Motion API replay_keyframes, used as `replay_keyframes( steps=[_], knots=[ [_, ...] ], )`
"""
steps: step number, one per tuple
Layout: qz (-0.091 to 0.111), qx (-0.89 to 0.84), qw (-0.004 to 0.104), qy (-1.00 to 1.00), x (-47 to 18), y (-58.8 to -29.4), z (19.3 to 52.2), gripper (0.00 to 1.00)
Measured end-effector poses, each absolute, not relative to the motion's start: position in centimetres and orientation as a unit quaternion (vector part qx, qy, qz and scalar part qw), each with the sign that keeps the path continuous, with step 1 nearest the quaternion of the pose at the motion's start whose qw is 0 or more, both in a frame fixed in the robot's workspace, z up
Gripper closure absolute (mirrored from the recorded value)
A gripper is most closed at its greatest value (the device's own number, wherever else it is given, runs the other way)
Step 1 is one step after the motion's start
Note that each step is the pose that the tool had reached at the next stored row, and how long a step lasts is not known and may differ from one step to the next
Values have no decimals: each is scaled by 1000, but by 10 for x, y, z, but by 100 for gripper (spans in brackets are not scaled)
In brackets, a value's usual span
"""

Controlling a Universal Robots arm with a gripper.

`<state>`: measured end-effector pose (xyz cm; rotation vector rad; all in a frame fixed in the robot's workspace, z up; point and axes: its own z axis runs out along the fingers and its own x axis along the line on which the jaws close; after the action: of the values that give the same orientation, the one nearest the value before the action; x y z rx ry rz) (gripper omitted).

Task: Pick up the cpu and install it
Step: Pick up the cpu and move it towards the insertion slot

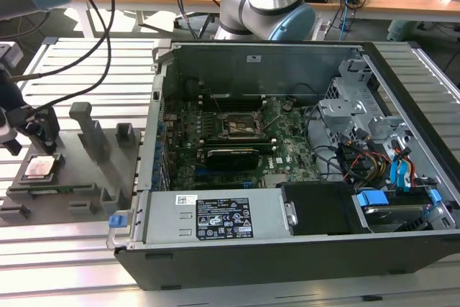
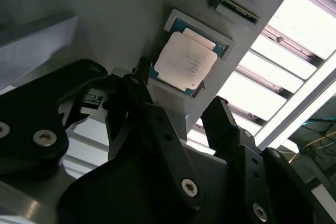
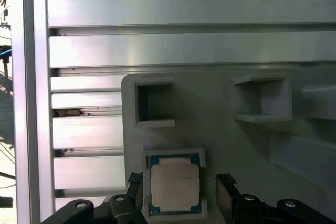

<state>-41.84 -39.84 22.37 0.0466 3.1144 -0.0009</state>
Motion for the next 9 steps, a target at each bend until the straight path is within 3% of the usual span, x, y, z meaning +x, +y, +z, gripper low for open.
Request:
replay_keyframes(
  steps=[9],
  knots=[
    [0, 15, 13, 1000, -418, -398, 217, 34]
  ],
)
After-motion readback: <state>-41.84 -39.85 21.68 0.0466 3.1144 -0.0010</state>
